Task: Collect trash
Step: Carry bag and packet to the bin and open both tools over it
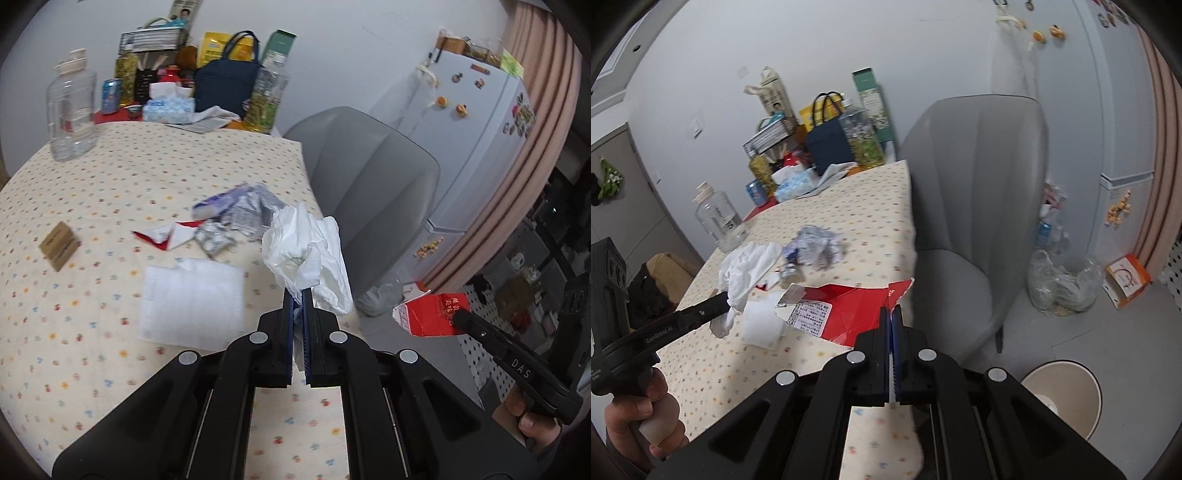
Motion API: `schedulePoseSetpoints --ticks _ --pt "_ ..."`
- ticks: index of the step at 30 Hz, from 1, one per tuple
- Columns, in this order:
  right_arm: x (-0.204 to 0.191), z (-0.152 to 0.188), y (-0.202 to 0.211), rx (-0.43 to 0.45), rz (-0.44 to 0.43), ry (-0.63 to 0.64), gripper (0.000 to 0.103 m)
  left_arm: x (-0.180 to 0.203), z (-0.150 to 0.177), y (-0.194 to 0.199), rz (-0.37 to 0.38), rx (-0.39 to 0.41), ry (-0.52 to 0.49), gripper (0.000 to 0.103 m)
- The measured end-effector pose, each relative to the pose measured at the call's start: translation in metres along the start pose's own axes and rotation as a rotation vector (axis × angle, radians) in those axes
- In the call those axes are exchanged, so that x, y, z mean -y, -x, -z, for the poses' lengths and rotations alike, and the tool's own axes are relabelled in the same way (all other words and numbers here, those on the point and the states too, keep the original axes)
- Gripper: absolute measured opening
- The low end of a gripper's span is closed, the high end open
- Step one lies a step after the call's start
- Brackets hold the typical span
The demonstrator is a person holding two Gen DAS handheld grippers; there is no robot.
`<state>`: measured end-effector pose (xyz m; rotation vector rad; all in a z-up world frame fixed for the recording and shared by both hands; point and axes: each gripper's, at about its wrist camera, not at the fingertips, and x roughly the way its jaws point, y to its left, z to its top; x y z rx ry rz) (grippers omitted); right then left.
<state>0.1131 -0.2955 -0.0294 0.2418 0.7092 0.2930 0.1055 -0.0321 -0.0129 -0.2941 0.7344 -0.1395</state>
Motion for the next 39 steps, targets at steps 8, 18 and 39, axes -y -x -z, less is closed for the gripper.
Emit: schedulePoseSetpoints --ticks 8,18,39 --pt "0.061 0.011 0.006 -0.007 0.098 -0.086 0.003 0.044 0.002 -0.034 0.051 -0.062 -0.066 0.005" --pt "0.131 0.032 0.014 -0.025 0.201 -0.193 0.003 0.113 0.017 -0.079 0.119 -0.159 -0.164 0.005" --pt "0.248 0.088 -0.011 -0.122 0.305 -0.439 0.048 0.201 0.064 -0.155 0.164 -0.358 -0.309 0.005"
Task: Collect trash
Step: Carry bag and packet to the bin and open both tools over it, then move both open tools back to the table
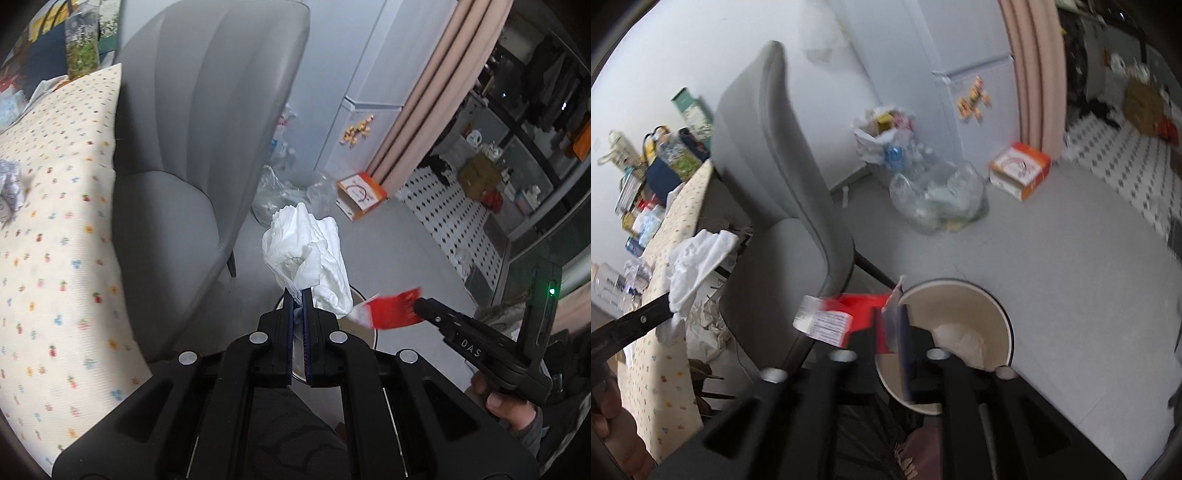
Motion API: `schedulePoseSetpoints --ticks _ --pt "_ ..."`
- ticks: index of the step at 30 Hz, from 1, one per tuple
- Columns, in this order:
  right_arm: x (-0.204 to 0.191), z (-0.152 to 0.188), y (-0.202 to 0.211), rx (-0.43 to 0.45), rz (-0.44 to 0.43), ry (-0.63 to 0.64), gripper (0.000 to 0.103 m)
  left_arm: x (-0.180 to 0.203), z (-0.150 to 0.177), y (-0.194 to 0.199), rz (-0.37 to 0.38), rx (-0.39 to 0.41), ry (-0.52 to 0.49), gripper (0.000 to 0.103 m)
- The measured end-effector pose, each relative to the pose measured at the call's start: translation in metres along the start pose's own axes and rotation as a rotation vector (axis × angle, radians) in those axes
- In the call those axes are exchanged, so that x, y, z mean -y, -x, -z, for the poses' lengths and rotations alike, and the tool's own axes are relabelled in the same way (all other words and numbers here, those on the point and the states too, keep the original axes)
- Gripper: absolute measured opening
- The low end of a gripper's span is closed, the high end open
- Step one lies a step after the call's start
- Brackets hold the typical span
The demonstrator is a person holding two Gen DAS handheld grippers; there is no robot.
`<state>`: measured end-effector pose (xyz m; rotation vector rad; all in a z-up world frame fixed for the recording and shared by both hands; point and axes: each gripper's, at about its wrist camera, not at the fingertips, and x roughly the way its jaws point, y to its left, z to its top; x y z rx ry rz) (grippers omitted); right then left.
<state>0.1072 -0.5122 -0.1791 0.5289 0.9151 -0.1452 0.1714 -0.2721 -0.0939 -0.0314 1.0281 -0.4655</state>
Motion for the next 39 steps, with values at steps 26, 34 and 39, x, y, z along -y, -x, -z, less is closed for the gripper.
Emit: schedulePoseSetpoints --ticks 26,34,39 --pt "0.079 -0.017 0.059 0.161 0.086 -0.147 0.064 0.066 0.001 -0.06 0.1 -0.104 -0.107 0.085" --pt "0.051 -0.017 0.056 0.15 0.049 -0.102 0.076 0.038 -0.011 -0.016 0.045 0.02 -0.047 0.095" --pt "0.02 -0.019 0.06 0.167 0.027 -0.043 0.087 0.013 -0.019 0.025 0.02 0.121 0.01 0.097"
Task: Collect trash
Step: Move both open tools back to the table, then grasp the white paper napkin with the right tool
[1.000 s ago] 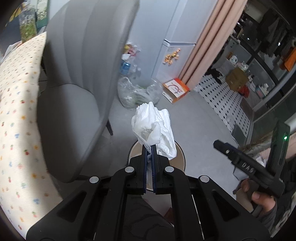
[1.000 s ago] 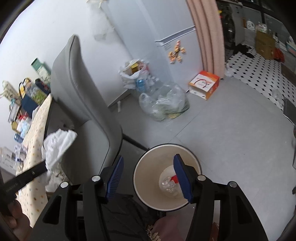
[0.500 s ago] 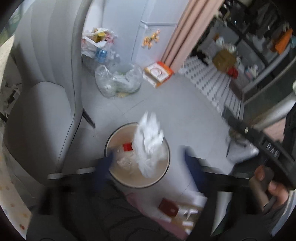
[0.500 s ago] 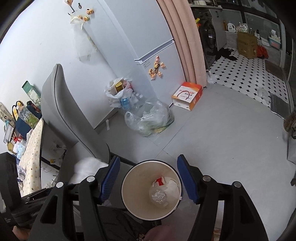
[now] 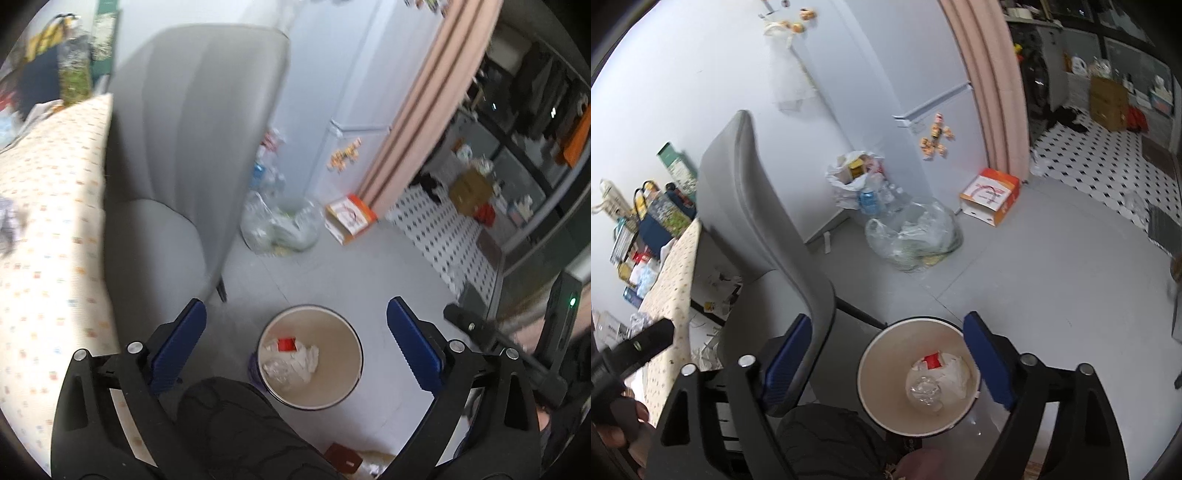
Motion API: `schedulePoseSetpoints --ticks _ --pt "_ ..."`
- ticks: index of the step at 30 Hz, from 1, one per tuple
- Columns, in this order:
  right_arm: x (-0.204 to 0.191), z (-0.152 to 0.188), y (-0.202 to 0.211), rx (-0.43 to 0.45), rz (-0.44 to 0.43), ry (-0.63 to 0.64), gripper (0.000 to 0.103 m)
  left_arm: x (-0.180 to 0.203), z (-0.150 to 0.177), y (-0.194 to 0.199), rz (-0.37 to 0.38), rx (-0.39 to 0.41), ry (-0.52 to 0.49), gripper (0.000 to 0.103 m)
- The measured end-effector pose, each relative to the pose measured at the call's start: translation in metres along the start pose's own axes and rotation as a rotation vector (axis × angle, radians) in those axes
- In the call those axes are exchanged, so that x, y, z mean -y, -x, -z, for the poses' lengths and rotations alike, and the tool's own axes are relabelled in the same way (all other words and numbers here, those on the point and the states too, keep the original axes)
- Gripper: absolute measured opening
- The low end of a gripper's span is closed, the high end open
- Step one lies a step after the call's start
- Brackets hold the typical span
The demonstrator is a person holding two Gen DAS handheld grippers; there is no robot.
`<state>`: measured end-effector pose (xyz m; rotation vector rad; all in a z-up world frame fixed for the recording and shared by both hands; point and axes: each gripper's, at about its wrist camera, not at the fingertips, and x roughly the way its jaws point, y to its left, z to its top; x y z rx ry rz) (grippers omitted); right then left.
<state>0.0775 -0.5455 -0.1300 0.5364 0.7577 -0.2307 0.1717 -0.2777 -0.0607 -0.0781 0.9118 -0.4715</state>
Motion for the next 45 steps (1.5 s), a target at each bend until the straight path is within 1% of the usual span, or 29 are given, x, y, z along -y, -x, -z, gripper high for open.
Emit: schedulePoseSetpoints --ticks 5,7,10,13,17,22,25,29,33,37,40,43,45 --pt "-0.043 0.0 0.011 0.042 -0.033 0.082 0.096 -0.03 -0.008 0.036 -0.033 0.097 0.077 0.097" --pt "-0.062 -0.001 0.016 0.065 -0.053 0.111 0.095 -0.046 -0.009 0.051 -0.049 0.133 0.104 0.097" --pt "-0.085 0.0 0.02 0.076 -0.084 0.142 0.095 -0.068 -0.009 0.075 -0.099 0.192 0.144 0.097" --pt "-0.117 0.005 0.025 0.084 -0.121 0.191 0.095 -0.091 -0.007 0.099 -0.11 0.242 0.184 0.097" --pt "-0.15 0.012 0.029 0.077 -0.156 0.244 0.095 -0.12 -0.003 0.128 -0.133 0.304 0.226 0.097" --pt "-0.191 0.024 0.038 0.072 -0.2 0.308 0.095 -0.154 0.008 0.16 -0.194 0.381 0.282 0.097" --pt "-0.218 0.03 0.041 0.069 -0.232 0.357 0.095 -0.172 0.02 0.177 -0.235 0.414 0.316 0.097" --pt "-0.252 0.041 0.044 0.057 -0.28 0.409 0.095 -0.195 0.033 0.194 -0.281 0.438 0.348 0.097" --pt "-0.281 0.055 0.045 0.038 -0.326 0.454 0.095 -0.216 0.05 0.214 -0.32 0.498 0.398 0.097" --pt "-0.308 0.069 0.041 0.002 -0.352 0.494 0.095 -0.236 0.065 0.23 -0.352 0.525 0.427 0.097" --pt "-0.331 0.082 0.038 -0.024 -0.375 0.529 0.095 -0.249 0.074 0.239 -0.378 0.53 0.443 0.097" --pt "-0.358 0.101 0.035 -0.051 -0.396 0.591 0.095 -0.266 0.088 0.251 -0.384 0.555 0.485 0.097" --pt "-0.371 0.112 0.033 -0.073 -0.407 0.618 0.095 -0.277 0.097 0.258 -0.41 0.565 0.507 0.097"
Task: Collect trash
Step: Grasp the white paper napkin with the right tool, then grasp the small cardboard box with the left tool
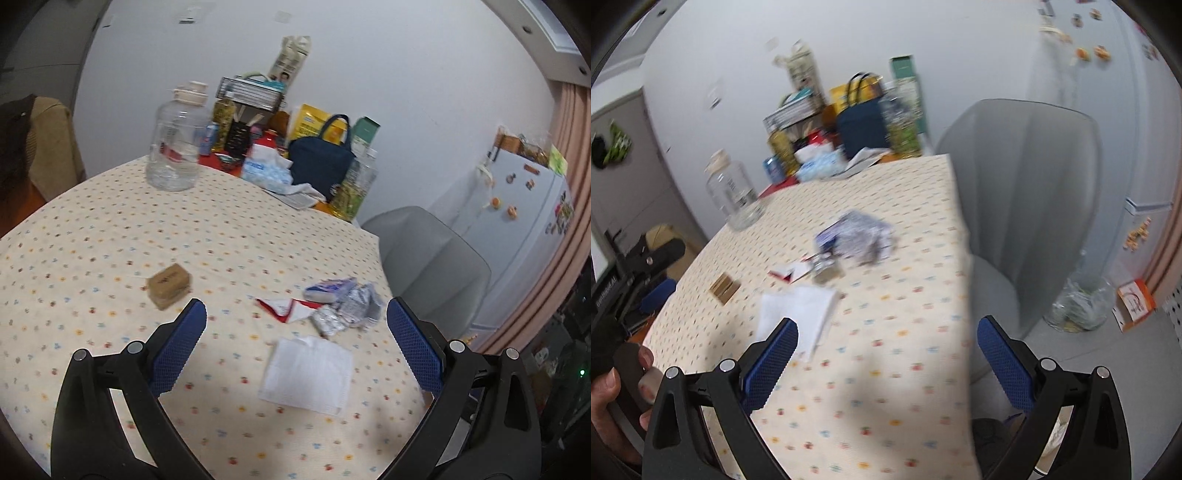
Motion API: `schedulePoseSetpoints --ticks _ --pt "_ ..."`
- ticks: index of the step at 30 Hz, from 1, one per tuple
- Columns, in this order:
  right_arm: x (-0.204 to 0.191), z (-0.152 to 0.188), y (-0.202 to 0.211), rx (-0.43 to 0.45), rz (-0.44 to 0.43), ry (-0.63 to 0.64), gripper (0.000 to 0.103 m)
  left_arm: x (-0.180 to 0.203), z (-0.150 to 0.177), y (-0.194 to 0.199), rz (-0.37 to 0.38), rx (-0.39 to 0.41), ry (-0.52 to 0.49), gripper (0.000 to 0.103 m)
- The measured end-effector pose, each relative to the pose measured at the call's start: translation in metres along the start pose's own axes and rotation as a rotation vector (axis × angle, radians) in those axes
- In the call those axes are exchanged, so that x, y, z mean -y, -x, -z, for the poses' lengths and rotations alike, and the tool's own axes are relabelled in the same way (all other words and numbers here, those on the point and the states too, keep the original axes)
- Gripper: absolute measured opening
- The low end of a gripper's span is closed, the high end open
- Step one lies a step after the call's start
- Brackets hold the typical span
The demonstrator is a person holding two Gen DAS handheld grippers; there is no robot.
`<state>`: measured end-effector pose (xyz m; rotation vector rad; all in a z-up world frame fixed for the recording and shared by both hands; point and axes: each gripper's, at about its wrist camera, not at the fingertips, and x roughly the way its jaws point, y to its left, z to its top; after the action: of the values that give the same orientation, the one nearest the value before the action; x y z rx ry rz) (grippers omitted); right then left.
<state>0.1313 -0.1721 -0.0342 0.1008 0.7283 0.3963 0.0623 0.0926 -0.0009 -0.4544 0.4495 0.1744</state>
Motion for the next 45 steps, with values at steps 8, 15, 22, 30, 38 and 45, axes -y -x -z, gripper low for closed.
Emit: schedulePoseSetpoints --ticks 8,15,22,30,38,45 --pt "-0.053 0.005 -0.039 -0.088 -0.057 0.086 0.095 -0.056 -0.004 0.007 -0.106 -0.01 0.064 0.097" --pt "-0.084 0.001 -0.075 -0.157 -0.041 0.159 0.095 -0.093 -0.004 0.007 -0.142 -0.05 0.129 0.097" --pt "-0.081 -0.004 -0.113 -0.203 0.002 0.103 0.072 -0.11 0.0 -0.002 -0.165 -0.097 0.123 0.097" --pt "-0.07 -0.009 -0.12 -0.239 -0.074 0.057 0.005 -0.108 -0.008 -0.039 -0.176 -0.16 0.055 0.097" --pt "-0.057 -0.017 -0.084 -0.169 -0.111 0.044 0.003 -0.101 -0.012 -0.083 -0.186 -0.242 0.008 0.097" --pt "-0.031 -0.026 -0.062 -0.127 -0.097 0.016 0.003 -0.086 -0.008 -0.113 -0.196 -0.282 -0.043 0.097"
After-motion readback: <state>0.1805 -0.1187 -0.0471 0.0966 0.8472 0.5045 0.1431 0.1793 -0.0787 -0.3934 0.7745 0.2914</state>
